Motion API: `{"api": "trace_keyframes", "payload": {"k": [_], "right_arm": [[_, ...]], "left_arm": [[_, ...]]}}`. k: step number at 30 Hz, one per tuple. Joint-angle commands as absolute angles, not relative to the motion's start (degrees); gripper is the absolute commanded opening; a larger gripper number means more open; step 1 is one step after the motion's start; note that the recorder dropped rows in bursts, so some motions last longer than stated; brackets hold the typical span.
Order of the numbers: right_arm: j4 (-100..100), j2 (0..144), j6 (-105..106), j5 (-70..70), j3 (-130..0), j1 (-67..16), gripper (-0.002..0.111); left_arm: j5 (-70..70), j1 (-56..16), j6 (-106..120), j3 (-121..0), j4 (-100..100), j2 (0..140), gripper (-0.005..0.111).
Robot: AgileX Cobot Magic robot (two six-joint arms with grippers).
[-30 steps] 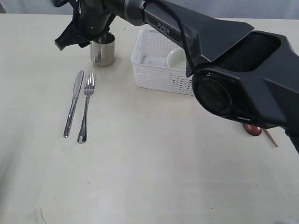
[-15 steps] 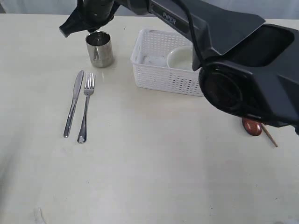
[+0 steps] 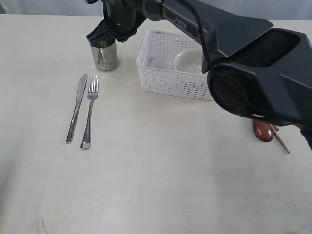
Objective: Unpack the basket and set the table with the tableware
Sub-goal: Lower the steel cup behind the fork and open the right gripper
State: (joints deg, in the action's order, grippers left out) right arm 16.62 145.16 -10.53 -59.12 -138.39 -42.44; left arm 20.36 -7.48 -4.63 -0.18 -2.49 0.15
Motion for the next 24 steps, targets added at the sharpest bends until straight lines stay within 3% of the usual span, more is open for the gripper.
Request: {"api": "trace_keyframes", "payload": {"k": [1,24], "right_arm": [[16.54,146.70,-10.69,-58.26,-138.46,-42.13,-0.001],[4.76,147.97,-6.93,-53.94,-138.46,-42.13,-0.001]], "left_arm": [[19.75,-7.37,-4.87,0.00,-3.01,0.00,0.000],[19.75,-7.37,-4.87,0.00,-3.01,0.00,0.000]]}}
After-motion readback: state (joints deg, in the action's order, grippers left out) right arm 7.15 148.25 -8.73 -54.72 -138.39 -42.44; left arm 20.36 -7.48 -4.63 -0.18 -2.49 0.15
